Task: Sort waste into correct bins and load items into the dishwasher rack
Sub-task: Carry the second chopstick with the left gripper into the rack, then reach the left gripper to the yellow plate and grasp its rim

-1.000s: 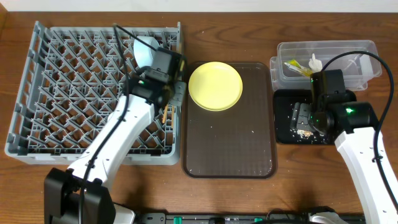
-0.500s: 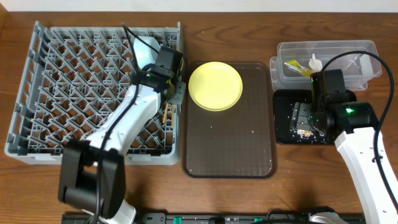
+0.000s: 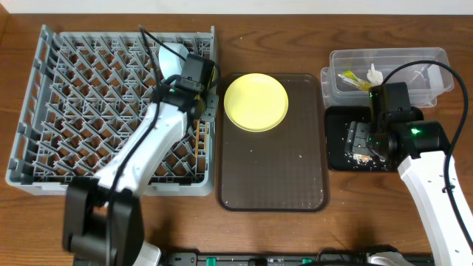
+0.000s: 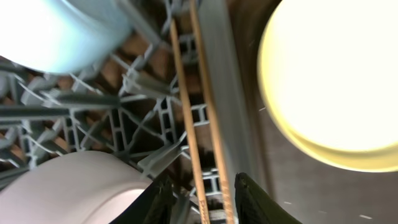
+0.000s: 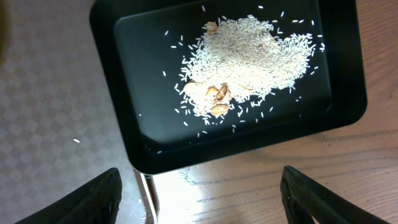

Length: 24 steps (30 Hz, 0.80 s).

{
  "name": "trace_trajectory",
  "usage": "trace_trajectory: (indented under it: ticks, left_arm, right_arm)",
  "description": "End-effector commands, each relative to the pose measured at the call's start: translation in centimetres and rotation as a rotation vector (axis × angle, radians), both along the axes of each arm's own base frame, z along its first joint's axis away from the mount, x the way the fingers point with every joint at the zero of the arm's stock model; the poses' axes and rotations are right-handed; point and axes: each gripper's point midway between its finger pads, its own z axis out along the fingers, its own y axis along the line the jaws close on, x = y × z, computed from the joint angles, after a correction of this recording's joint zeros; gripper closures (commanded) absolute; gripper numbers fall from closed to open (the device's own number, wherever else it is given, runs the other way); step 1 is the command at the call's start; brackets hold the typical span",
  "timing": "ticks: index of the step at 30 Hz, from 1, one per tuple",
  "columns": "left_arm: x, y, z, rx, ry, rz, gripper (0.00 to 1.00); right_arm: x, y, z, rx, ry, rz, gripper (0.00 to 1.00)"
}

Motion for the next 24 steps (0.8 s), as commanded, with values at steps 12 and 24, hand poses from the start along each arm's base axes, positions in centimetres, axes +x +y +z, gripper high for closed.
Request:
trace_trajectory:
  ticks: [12,24]
  left_arm:
    - [-2.1,-10.3,3.1,-0.226,-0.050,-0.322,0.58]
    - [-3.9,-16.4,-5.3,-0.126,0.061,-0.548,0.52]
  right_arm:
    - [0.6,-0.4,0.9,0.002,-0.037,-0.024,0.20]
    - [0.4,-0.4,0.8,0.000,-0.030,-0.024,0.20]
